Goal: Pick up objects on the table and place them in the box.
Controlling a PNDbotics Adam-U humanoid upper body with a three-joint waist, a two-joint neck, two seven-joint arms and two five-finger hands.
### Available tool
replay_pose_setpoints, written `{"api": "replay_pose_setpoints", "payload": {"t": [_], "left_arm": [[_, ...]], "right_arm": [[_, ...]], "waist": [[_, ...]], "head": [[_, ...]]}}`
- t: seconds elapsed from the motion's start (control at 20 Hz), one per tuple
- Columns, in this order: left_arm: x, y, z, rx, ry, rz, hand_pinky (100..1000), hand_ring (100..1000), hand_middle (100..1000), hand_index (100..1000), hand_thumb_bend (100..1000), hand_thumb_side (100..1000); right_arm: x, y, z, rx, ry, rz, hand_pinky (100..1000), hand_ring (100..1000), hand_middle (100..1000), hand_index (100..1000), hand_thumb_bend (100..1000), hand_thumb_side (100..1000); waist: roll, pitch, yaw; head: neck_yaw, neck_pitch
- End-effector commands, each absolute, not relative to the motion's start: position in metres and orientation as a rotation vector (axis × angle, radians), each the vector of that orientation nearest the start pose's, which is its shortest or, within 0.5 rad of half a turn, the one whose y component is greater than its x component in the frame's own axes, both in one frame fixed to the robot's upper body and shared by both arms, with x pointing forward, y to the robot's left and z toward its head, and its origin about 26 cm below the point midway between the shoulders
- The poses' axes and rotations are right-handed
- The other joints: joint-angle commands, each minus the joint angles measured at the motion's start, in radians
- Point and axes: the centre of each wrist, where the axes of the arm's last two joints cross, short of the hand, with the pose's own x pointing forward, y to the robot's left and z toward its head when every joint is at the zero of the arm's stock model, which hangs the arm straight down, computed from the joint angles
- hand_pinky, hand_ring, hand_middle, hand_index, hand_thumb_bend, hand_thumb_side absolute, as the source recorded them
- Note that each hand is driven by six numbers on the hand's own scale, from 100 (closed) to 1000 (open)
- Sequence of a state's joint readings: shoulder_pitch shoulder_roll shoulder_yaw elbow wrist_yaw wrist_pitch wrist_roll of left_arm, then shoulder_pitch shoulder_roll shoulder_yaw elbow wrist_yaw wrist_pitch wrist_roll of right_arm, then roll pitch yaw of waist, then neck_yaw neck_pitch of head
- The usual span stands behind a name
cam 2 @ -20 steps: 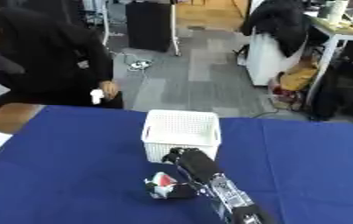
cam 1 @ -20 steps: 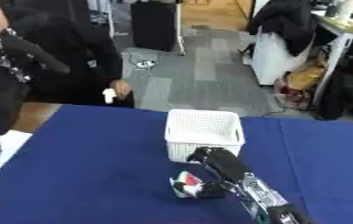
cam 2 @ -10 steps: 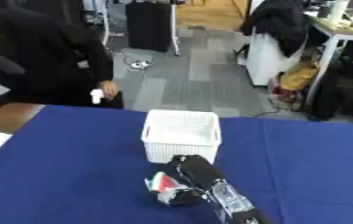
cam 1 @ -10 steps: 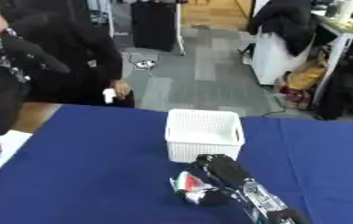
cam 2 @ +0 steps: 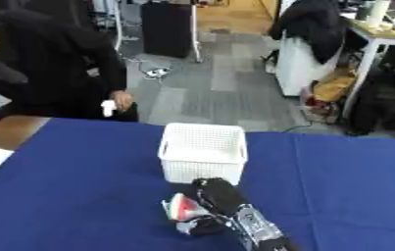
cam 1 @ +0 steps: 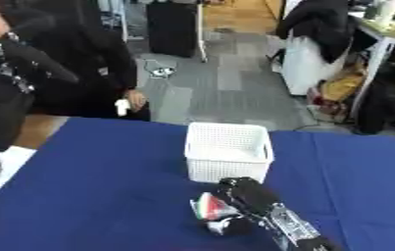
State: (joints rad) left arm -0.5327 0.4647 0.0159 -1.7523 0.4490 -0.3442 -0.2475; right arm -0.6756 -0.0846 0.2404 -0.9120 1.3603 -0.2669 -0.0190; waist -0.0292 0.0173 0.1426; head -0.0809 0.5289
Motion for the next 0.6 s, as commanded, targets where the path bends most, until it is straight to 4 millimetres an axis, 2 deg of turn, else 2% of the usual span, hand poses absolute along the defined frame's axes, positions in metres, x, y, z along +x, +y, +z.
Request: {"api": "replay_pose_setpoints", "payload": {"t": [0.05,0.35,0.6], "left_arm": [[0.3528,0.2811,0.2499,-0.346,-2.581,-0.548,609,580,725,674,125,848],[0.353,0.2793,0.2507,-0.355,-2.584,-0.545,610,580,725,674,126,848],[0.3531,0.2768,0.2518,-0.366,-2.586,-0.543,610,581,725,674,126,848]], "right_arm": [[0.4287,-0.1492,0.039,-0.893,-1.617,1.734,655,616,659,778,608,1000],[0.4316,-0.1483,0.0421,-0.921,-1.633,1.751,656,616,651,760,612,1000],[0.4347,-0.1469,0.0456,-0.959,-1.655,1.743,623,596,632,743,622,1000]], "waist": [[0.007,-0.008,0.002],[0.007,-0.007,0.006],[0.008,-0.005,0.012]], "head": [[-0.011,-0.014],[-0.016,-0.015],[-0.024,-0.017]]}}
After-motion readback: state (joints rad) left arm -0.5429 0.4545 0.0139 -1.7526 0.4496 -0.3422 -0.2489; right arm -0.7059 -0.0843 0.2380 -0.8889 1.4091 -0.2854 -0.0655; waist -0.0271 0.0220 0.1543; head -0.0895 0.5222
